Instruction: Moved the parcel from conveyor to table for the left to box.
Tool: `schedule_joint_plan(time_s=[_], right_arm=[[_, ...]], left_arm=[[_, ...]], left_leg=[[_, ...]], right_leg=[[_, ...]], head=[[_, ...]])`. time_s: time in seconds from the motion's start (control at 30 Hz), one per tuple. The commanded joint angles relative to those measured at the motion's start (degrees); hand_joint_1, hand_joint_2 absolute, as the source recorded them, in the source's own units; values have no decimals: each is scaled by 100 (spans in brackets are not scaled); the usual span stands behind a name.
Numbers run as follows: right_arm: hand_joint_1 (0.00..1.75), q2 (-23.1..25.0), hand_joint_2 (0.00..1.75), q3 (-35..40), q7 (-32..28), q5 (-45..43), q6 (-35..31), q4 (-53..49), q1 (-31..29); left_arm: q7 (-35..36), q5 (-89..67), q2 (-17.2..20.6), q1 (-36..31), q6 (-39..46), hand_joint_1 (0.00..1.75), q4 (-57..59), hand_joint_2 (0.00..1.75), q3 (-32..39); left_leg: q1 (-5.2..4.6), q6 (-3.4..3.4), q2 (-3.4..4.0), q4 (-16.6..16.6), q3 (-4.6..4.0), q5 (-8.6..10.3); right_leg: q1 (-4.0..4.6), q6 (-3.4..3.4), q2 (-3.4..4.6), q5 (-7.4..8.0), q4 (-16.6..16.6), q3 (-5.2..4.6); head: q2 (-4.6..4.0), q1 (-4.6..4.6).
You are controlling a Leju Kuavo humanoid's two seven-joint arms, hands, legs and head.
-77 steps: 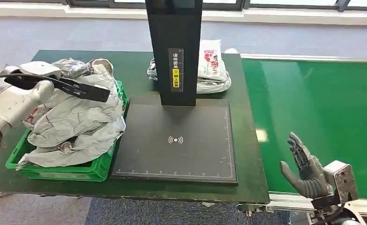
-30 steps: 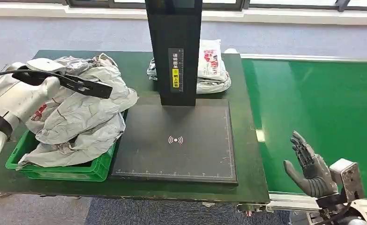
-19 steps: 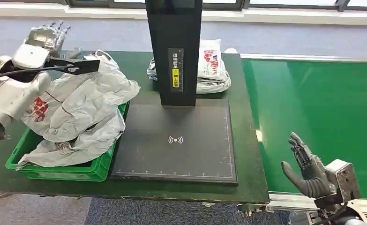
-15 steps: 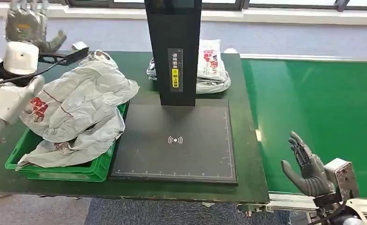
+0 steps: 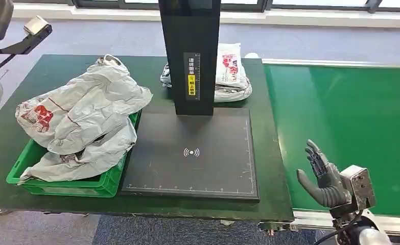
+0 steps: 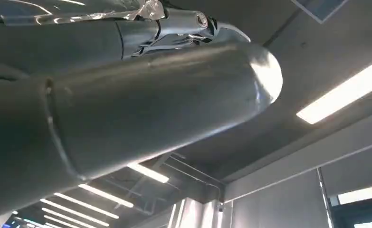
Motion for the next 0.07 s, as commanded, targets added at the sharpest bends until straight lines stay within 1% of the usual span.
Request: schedule_joint_plan(time_s=[0.03,0.07], right_arm=[[0,168,175,266,6,9,-24,391,-207],[0,168,175,266,6,9,-24,391,-207]], left_arm=[[-18,-109,-69,-137,19,0,116,0,157],[-18,-109,-69,-137,19,0,116,0,157]], left_leg=[[9,-2,10,-12,17,-1],[9,-2,8,-7,14,-3]], right_leg=[[9,-5,9,4,-16,17],[10,-4,8,2,-13,15]], head=[[0,0],[0,0]])
